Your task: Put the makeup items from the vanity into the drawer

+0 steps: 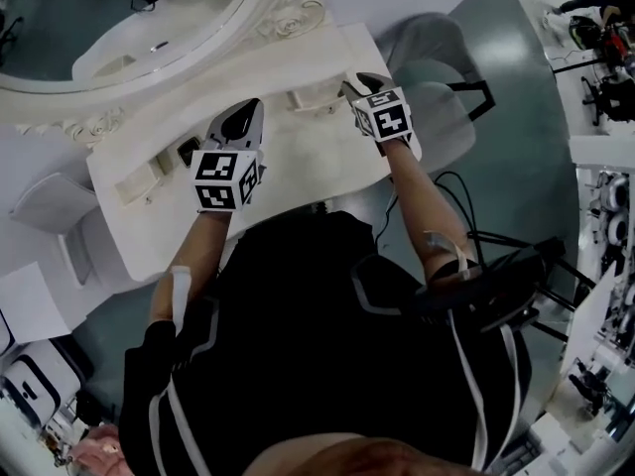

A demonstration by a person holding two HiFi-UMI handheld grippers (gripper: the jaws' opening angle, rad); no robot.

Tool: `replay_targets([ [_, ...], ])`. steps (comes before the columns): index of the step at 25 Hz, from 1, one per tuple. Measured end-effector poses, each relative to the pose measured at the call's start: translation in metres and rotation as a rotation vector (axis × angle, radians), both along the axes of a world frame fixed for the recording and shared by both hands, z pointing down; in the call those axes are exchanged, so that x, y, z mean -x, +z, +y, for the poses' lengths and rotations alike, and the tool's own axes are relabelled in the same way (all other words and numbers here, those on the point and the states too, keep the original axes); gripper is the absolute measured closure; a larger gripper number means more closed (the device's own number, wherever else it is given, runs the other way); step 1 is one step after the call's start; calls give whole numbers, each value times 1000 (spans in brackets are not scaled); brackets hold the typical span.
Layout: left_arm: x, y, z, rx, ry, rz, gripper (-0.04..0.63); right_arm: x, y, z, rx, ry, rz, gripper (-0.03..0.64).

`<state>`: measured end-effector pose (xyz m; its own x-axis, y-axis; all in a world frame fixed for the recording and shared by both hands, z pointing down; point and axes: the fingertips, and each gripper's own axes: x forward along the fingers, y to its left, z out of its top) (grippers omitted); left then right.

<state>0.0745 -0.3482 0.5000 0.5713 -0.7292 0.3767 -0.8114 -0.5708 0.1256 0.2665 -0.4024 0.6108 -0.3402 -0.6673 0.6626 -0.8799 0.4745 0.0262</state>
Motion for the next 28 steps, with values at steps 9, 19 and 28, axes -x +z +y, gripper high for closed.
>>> replay_targets([
  [9, 12, -52, -24, -118, 17, 46, 592, 5, -103, 3, -174, 56, -132, 468],
  [19, 19, -108, -31, -188, 52, 103, 592, 6, -219, 28, -372, 92, -233, 516],
  [28, 23, -138, -26, -242, 79, 120, 592, -2, -280, 50, -487, 150, -259, 597],
])
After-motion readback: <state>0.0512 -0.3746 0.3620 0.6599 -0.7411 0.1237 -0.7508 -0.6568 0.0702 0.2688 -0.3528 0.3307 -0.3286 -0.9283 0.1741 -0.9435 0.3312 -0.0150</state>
